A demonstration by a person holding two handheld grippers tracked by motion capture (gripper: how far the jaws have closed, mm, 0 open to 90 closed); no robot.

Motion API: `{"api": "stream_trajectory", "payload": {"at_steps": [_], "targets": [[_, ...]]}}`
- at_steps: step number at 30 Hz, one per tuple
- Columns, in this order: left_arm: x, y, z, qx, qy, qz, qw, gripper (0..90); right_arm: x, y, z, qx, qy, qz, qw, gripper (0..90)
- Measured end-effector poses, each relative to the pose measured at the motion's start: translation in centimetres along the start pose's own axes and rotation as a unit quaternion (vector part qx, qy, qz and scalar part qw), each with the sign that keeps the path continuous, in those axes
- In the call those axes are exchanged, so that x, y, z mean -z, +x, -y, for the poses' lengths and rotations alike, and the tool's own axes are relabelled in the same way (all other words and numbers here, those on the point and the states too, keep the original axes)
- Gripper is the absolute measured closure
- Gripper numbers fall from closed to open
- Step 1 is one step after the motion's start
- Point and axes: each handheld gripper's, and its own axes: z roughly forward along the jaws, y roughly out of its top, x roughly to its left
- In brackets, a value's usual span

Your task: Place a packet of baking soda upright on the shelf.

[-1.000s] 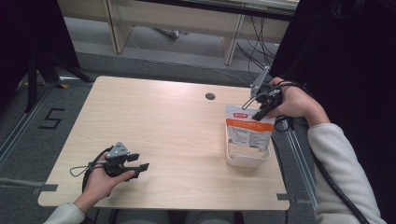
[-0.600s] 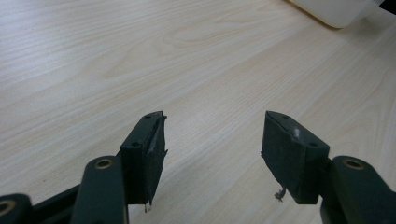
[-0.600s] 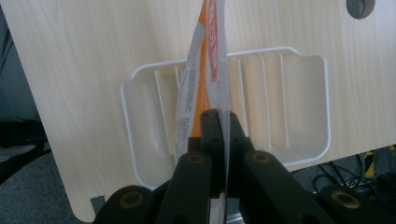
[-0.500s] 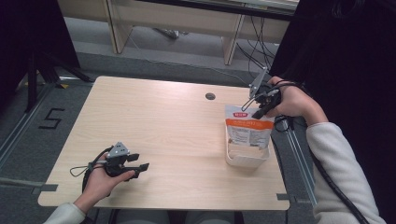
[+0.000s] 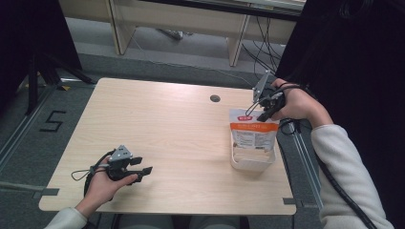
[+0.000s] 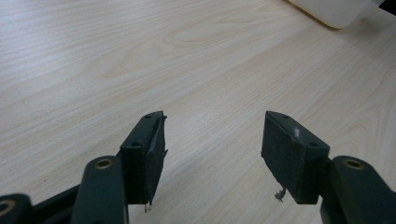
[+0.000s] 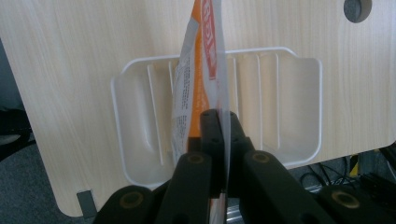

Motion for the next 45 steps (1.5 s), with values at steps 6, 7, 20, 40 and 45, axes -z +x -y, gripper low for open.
{"api": "stream_trajectory", "payload": {"at_steps": [6, 7, 20, 40, 45], "targets": [[0.0, -0.1, 0.0, 0.006, -0.002, 0.0, 1.0, 39.0, 0.0, 0.0, -0.1, 0.001, 0.001, 0.001, 1.0, 90.0], [0.0, 0.0, 0.0, 0.002, -0.002, 0.001, 1.0, 39.0, 0.0, 0.0, -0.1, 0.002, 0.002, 0.001, 1.0, 90.0], [0.0, -0.1, 0.0, 0.003, -0.002, 0.001, 1.0, 39.0, -0.2, -0.1, -0.2, 0.009, 0.007, 0.007, 0.9999, 90.0], [0.0, 0.0, 0.0, 0.002, 0.0, 0.0, 1.0, 39.0, -0.9, -0.2, -0.4, 0.018, 0.012, 0.018, 0.9996, 90.0], [0.0, -0.1, 0.0, 0.005, -0.001, 0.0, 1.0, 39.0, -1.3, -0.2, -0.3, 0.017, 0.016, 0.011, 0.9997, 90.0]]}}
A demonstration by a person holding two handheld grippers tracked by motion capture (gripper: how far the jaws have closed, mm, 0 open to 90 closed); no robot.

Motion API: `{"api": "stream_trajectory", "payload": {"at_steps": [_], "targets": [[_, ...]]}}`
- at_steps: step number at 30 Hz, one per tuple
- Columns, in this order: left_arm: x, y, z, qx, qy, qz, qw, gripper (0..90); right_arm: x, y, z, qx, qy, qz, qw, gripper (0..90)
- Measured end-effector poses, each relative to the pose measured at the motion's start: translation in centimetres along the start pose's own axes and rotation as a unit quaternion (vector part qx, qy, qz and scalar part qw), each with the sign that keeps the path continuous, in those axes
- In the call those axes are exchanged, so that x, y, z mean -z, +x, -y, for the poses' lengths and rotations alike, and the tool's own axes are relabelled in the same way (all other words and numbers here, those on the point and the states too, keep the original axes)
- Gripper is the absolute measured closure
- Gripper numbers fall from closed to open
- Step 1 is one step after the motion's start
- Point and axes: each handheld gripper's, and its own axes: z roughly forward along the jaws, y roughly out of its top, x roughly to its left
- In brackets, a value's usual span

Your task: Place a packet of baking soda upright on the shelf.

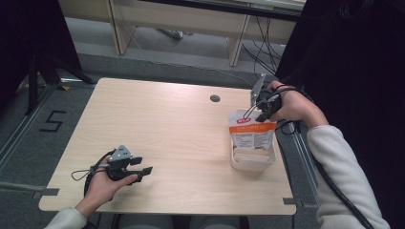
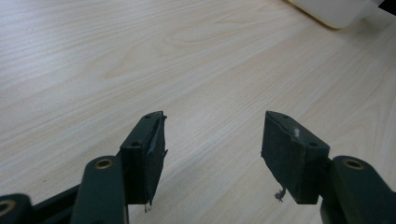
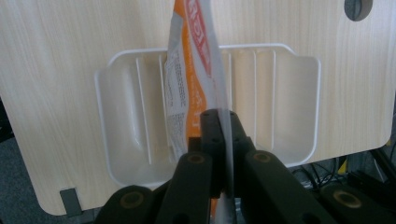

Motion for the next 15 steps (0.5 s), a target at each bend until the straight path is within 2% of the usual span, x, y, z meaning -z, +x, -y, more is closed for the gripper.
{"api": "stream_trajectory", "payload": {"at_steps": [6, 8, 10, 11, 15], "targets": [[0.0, 0.0, 0.0, 0.001, 0.002, 0.0, 1.0, 39.0, 0.4, -0.1, 0.3, -0.018, 0.0, 0.006, 0.9998, 89.1], [0.0, 0.0, 0.0, -0.001, 0.002, 0.0, 1.0, 38.9, 1.4, 0.1, 0.4, -0.025, -0.022, 0.013, 0.9994, 85.8], [0.0, 0.0, 0.0, -0.001, 0.003, 0.001, 1.0, 39.0, 1.5, 0.2, 0.4, -0.027, -0.025, 0.011, 0.9992, 84.4], [0.0, 0.0, 0.0, -0.001, 0.003, 0.0, 1.0, 39.0, 2.0, 0.5, 0.3, -0.04, -0.034, 0.017, 0.9985, 81.4], [0.0, 0.0, 0.0, 0.0, 0.002, 0.0, 1.0, 39.0, 2.1, 0.6, 0.1, -0.039, -0.049, 0.018, 0.9979, 77.7]]}}
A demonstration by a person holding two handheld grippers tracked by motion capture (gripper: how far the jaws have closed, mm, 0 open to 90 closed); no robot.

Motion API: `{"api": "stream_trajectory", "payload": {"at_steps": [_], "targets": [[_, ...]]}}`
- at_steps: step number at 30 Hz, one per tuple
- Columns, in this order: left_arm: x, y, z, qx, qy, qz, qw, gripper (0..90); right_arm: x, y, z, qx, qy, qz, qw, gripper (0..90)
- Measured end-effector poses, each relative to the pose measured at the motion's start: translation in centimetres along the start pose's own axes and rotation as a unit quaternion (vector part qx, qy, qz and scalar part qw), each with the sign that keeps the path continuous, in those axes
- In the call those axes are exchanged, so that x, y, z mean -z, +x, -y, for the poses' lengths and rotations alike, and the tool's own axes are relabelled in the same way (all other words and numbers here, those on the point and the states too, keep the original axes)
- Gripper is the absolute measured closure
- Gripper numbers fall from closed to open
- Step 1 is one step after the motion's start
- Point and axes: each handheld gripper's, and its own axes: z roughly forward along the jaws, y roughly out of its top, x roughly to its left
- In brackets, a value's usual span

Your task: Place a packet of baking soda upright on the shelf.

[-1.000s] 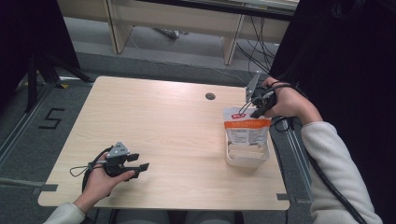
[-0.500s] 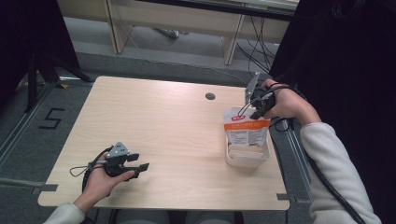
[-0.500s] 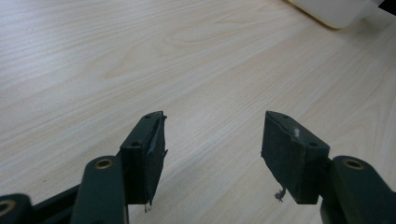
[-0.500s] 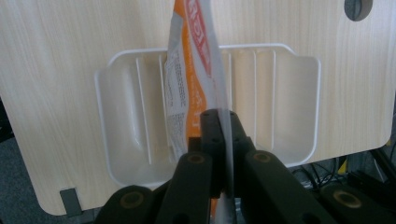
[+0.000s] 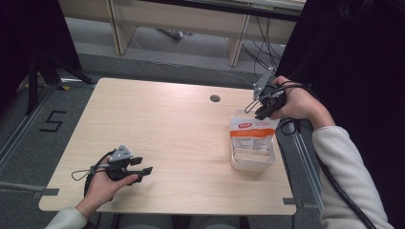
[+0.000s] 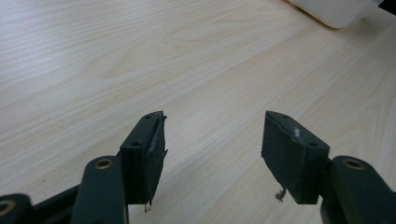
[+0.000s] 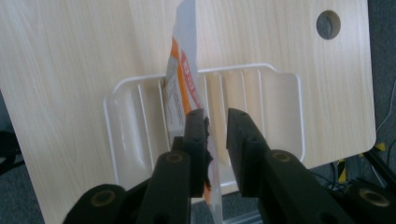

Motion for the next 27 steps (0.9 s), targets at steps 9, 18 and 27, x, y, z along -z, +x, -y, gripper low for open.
{"api": "stream_trajectory", "payload": {"at_steps": [9, 18, 27], "targets": [[0.0, 0.1, 0.0, -0.001, 0.002, 0.002, 1.0, 38.9, -0.7, 1.2, -1.2, -0.014, -0.052, -0.018, 0.9984, 73.0], [0.0, 0.0, 0.0, -0.001, 0.0, 0.0, 1.0, 38.9, -1.7, 2.2, -2.5, -0.005, -0.076, -0.035, 0.9964, 70.7], [0.0, 0.0, 0.0, -0.001, 0.0, -0.001, 1.0, 39.0, -3.1, 5.0, -3.9, -0.046, -0.118, -0.058, 0.9903, 70.9]]}}
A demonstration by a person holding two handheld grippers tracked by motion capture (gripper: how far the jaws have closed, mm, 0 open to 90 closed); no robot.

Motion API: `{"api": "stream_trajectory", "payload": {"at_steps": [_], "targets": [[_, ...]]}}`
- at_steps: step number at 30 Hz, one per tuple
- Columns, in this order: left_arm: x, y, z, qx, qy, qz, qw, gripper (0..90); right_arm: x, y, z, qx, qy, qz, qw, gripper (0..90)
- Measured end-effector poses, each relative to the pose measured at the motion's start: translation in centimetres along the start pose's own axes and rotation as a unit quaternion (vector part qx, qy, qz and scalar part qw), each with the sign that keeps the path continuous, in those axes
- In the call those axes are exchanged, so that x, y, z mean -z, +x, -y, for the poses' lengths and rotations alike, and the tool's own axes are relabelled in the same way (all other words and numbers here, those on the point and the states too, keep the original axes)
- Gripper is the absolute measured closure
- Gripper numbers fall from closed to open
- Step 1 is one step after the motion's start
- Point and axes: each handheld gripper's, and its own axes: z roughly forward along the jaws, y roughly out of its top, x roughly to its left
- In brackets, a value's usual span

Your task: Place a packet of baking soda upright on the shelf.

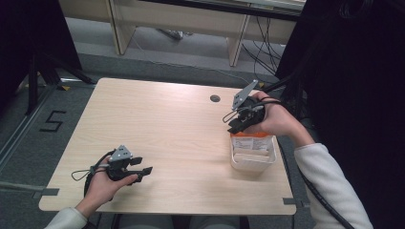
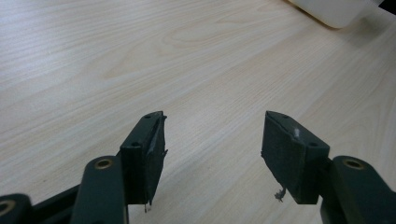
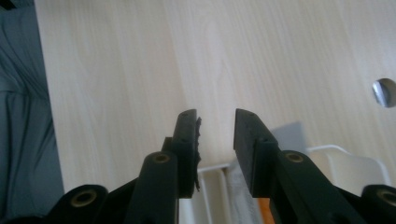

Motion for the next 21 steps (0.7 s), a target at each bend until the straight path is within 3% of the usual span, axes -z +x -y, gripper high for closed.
{"api": "stream_trajectory", "payload": {"at_steps": [4, 6, 8, 11, 14, 15, 16, 19, 20, 21], "targets": [[0.0, 0.0, 0.0, 0.0, 0.0, 0.0, 1.0, 38.9, -1.0, 1.1, 0.0, -0.005, -0.002, -0.011, 0.9999, 70.0], [0.0, 0.0, 0.0, 0.0, 0.0, 0.0, 1.0, 38.9, -2.2, 2.4, 0.0, 0.015, 0.003, -0.008, 0.9998, 69.1], [0.0, 0.0, 0.0, 0.0, 0.0, 0.0, 1.0, 38.9, -2.5, 3.0, 0.0, 0.01, 0.005, -0.007, 0.9999, 68.7], [0.0, 0.0, 0.0, -0.007, 0.0, 0.0, 1.0, 38.9, -3.8, 4.6, -0.1, 0.035, 0.006, -0.019, 0.9992, 66.2], [0.0, 0.0, 0.0, -0.006, -0.002, 0.001, 1.0, 38.9, -4.3, 5.4, 0.1, 0.026, 0.01, -0.022, 0.9994, 65.5], [0.0, 0.0, 0.0, -0.006, -0.002, 0.001, 1.0, 38.9, -4.7, 5.5, 0.2, 0.039, 0.008, -0.028, 0.9988, 65.3], [0.0, 0.0, 0.0, -0.006, -0.002, 0.001, 1.0, 38.9, -5.0, 6.0, 0.4, 0.029, 0.014, -0.027, 0.9991, 65.1], [0.0, 0.0, 0.0, -0.006, -0.003, 0.001, 1.0, 38.9, -6.5, 6.8, 1.0, 0.043, 0.02, -0.039, 0.9981, 64.3], [0.0, 0.0, 0.0, -0.006, -0.003, 0.001, 1.0, 38.9, -6.8, 7.1, 1.2, 0.029, 0.025, -0.039, 0.9985, 64.1], [0.0, 0.0, 0.0, -0.006, -0.002, 0.001, 1.0, 38.9, -7.2, 7.3, 1.4, 0.031, 0.029, -0.04, 0.9983, 64.0]]}}
